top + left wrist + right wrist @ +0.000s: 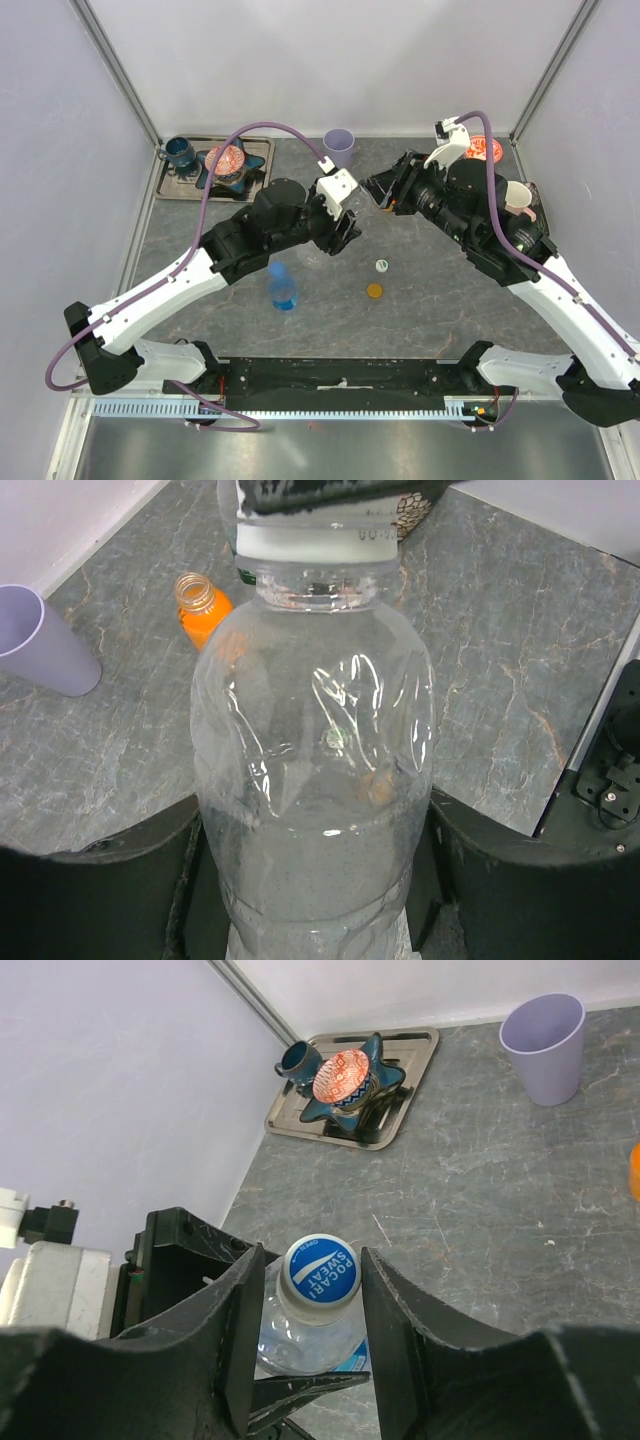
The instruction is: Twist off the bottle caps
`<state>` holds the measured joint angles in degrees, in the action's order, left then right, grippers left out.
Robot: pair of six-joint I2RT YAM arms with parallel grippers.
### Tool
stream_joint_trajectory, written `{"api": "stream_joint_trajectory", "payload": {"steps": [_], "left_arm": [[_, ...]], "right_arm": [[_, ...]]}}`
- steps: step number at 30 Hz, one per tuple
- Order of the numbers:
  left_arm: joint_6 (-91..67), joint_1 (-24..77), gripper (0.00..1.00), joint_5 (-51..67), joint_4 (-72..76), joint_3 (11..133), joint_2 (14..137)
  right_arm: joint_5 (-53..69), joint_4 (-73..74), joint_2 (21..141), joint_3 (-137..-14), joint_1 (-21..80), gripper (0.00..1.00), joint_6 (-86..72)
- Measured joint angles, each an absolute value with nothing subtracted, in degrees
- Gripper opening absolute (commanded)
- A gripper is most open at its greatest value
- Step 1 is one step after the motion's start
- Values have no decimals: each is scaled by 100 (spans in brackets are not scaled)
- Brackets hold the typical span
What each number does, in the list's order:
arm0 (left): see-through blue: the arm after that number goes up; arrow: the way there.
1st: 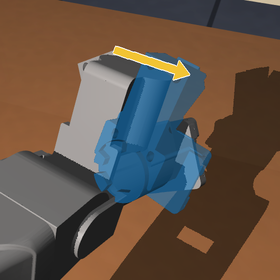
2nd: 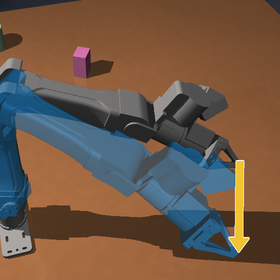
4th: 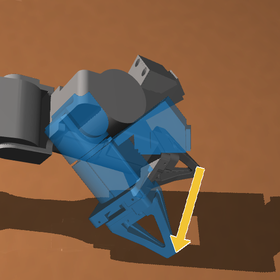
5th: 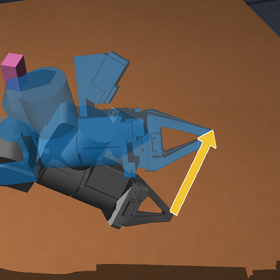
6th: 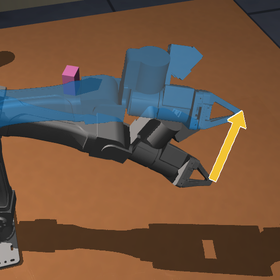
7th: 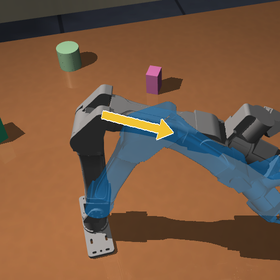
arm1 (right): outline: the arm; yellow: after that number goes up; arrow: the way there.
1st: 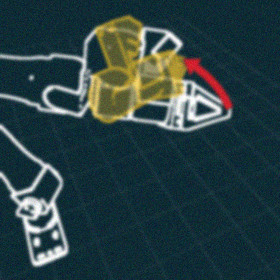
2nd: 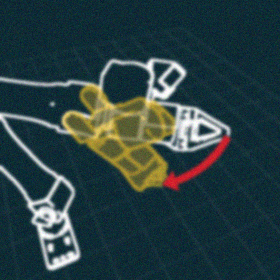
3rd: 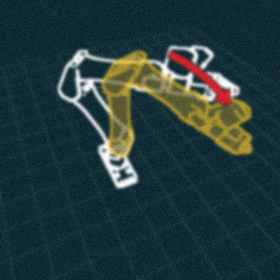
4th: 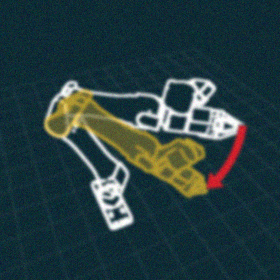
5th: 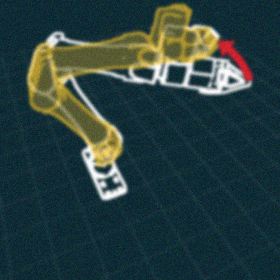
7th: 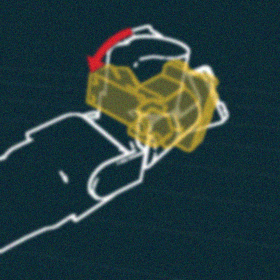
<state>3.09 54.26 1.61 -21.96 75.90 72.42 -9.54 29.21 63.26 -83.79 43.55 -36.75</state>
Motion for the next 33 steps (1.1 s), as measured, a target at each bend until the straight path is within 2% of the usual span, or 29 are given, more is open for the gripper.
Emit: {"api": "stream_joint_trajectory", "payload": {"steps": [13,19,20,23,28,33], "left_arm": [[346,5450,45,134,-2187,7555,7231],[349,5452,45,110,-2174,7505,7225],[349,5452,45,110,-2176,7500,7225],[349,5452,45,106,-2174,7491,7225],[349,5496,45,106,-2169,7491,7220],[349,5502,45,106,-2156,7489,7220]], "right_arm": [[-978,2834,6366,-8204,4355,38,-3754],[-1024,2742,6318,-8077,4355,45,-3798],[-1033,2735,6316,-8066,4355,50,-3804],[-1063,2707,6307,-8023,4355,59,-3828],[-1107,2700,6305,-8001,4355,60,-3839],[-1155,2630,6243,-7922,4355,57,-3839]]}}
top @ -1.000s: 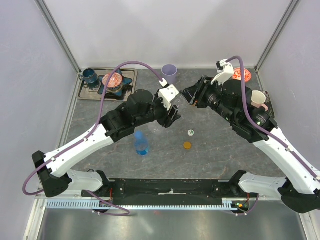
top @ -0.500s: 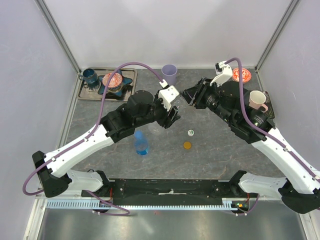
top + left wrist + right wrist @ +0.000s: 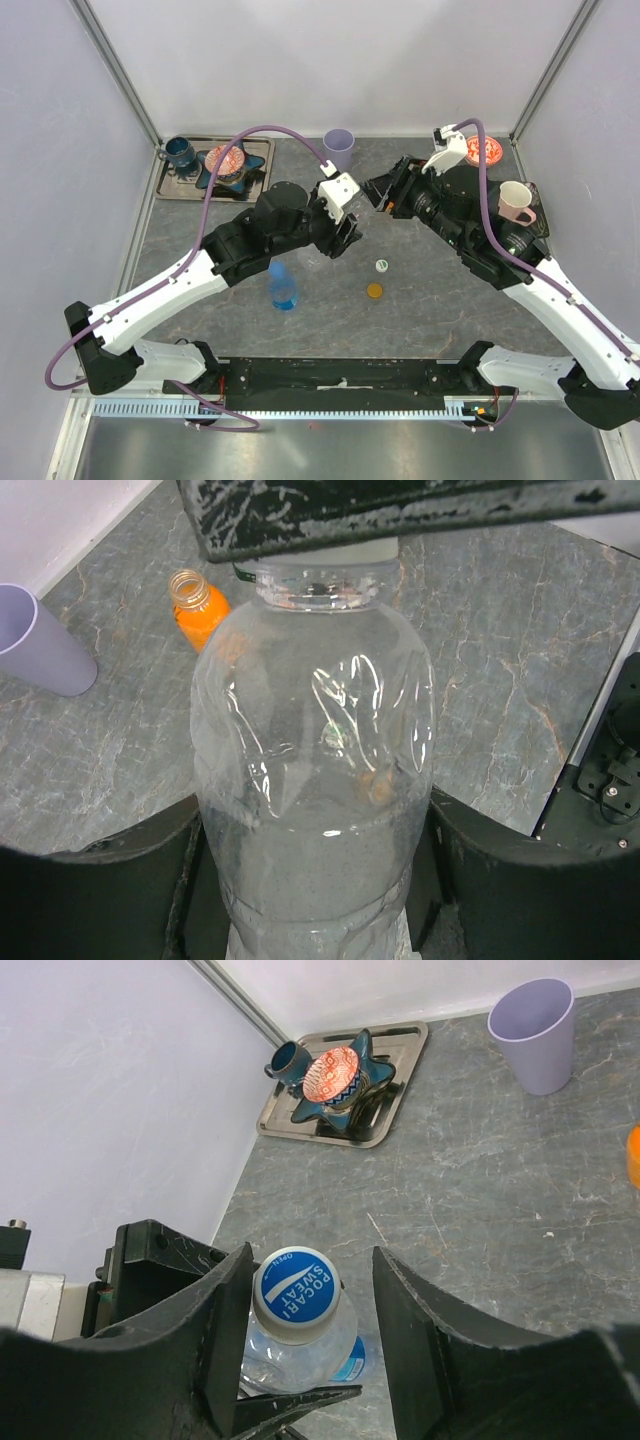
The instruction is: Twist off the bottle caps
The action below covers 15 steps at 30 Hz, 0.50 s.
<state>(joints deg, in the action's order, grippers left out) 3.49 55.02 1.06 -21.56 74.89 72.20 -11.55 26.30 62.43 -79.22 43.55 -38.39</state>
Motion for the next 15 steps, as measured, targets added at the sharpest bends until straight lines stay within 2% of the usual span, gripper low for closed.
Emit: {"api": "stream_joint_trajectory", "payload": {"steps": [12,13,15], "left_arm": [[349,5513,45,106,-2088,7454,7218],[349,5513,45,106,-2086,7452,7218],[349,5513,45,106,-2086,7450,7218]], "right_arm": [[-1140,2375,6071,-7728,4357,42,-3927],[-1129,2366,6069,-7728,4357,40,-3931],[-1120,2359,6069,-7721,4359,25,-3946]]}}
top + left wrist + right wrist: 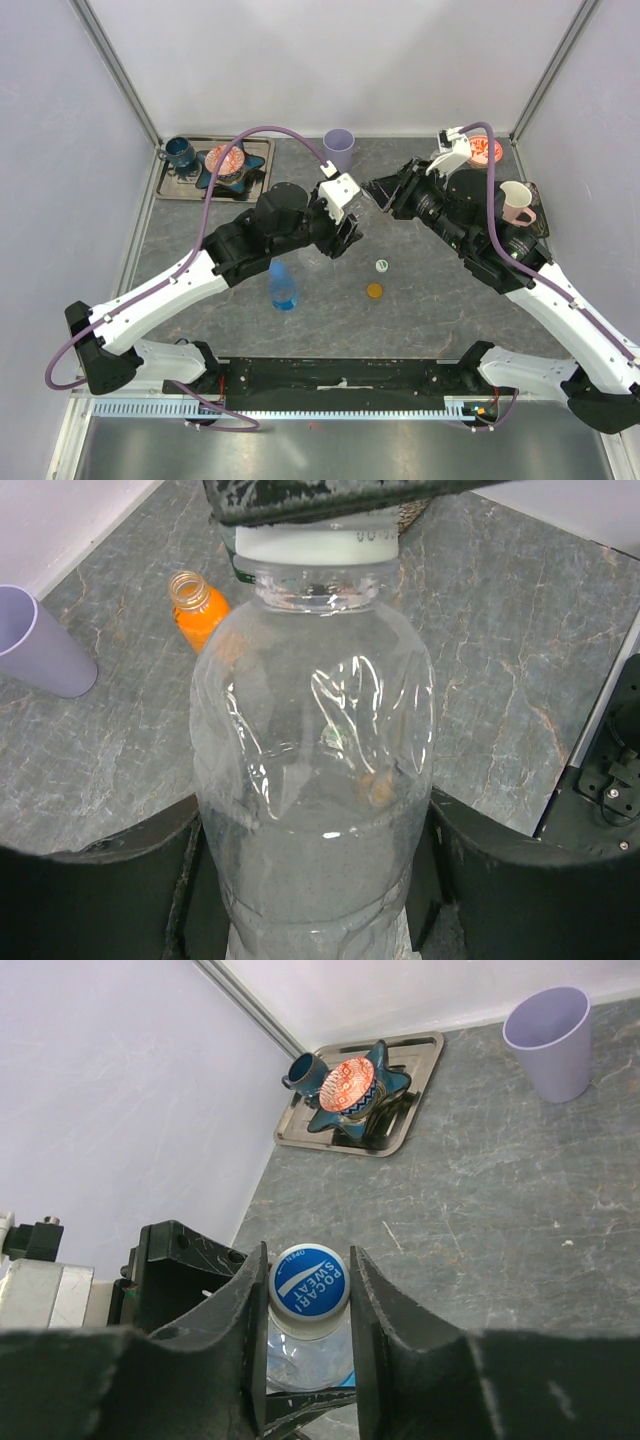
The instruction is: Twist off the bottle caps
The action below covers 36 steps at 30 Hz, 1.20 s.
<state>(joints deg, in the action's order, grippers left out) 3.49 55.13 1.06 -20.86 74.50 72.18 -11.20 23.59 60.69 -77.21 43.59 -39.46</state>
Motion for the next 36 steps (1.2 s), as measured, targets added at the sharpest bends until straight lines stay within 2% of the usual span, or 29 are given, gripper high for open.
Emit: {"api": "stream_joint_trajectory", "payload": {"steps": [1,2,3,14,16,20,23,29,36], "left_arm": [[349,5513,45,104,-2086,7450,7218],[349,5513,45,97,-2086,7450,7218],[349,5513,45,95,-2091,7448,7216],[346,5509,43,56,-2095,7363,7192],[349,5505,39,167,-2093,7358,7161],[381,5419,40,703,-2099,7297,6976],[360,5135,44,1675,-2110,7299,6888],[-272,4510,45,4488,-1973,7404,6912],[-1398,4320,45,6827,-779,7417,7168]], "right_arm": [[-1116,2351,6069,-7712,4359,18,-3942],[-1105,2327,6060,-7686,4359,3,-3972],[-1100,2309,6051,-7662,4357,0,-3968],[-928,2086,5972,-7424,4329,0,-3868],[-836,2027,5916,-7371,4320,0,-3789],[-364,2008,5754,-7352,4300,0,-3527],[121,1911,5645,-7356,4281,0,-3273],[1365,1688,5378,-7422,4263,0,-2630],[2591,1243,5188,-7505,4274,0,-2115]]}}
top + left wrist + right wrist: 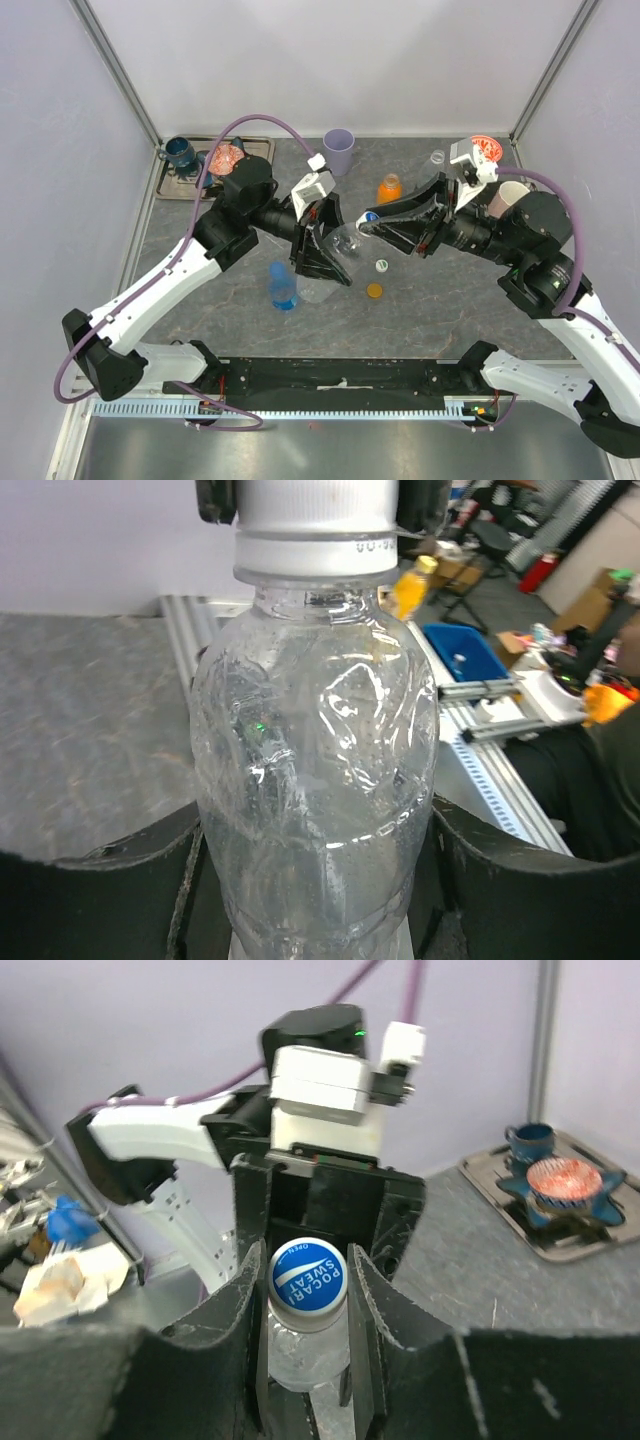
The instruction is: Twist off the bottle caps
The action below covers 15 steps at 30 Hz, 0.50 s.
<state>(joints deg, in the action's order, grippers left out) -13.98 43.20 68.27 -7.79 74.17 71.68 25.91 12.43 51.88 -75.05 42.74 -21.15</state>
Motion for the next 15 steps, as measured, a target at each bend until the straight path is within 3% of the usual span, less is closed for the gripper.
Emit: {"api": "stream_joint_trajectory", "payload": {"steps": [8,15], "left_arm": [[-2971,4346,47,8287,1308,7185,7476],[-3929,4375,48,8892,2611,7087,7666]], "right_arm": [[3898,731,5162,-7511,4268,0,-1675],[4797,429,5271,-7518,4235,0,-1326]]}}
